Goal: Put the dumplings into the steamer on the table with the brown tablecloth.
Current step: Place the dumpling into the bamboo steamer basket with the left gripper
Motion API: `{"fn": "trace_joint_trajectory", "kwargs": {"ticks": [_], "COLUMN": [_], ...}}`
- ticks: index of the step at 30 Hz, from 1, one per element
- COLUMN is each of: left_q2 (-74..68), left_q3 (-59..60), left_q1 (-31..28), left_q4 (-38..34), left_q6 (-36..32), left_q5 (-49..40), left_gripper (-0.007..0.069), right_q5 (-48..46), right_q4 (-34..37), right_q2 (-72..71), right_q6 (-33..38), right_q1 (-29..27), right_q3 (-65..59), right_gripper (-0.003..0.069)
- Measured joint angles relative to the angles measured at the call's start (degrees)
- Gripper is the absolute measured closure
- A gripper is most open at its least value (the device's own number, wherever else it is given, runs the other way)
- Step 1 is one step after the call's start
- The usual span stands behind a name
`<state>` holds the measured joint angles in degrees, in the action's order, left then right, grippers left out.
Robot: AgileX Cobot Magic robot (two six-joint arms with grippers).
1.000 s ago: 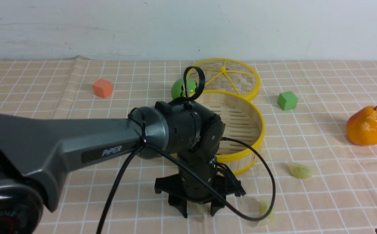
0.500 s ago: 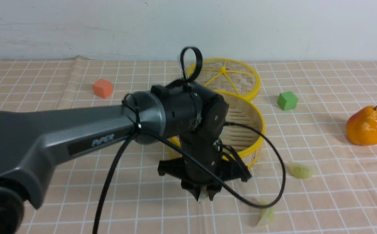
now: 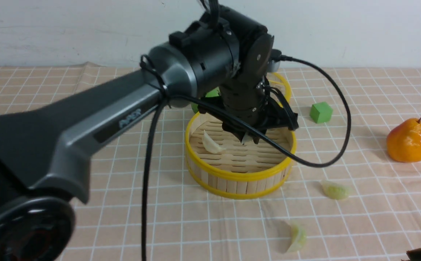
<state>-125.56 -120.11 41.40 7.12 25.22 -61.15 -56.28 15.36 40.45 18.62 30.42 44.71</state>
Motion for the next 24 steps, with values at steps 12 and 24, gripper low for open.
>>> {"fn": "trace_joint_trajectory", "kwargs": {"ticks": [12,24], "left_q2": [-9.62,-7.56], "left_q3": [-4.78,-4.89], "left_q1": [-2.37,-2.31], "left_q4": [1.46,1.13], "left_q6": [-0.05,-0.05], "left_q5": [0.45,-1.74], "left_gripper": [0.0424,0.0240], "right_q5": [-1.05,-1.05], "right_q4": [-1.13,-1.85], "right_q2": [0.27,0.34], "right_q6": [-0.32,-7.68], "right_q1": [0.00,0.00], "right_q3": [0.00,0.00], "right_gripper": [0.0575,0.0572]}}
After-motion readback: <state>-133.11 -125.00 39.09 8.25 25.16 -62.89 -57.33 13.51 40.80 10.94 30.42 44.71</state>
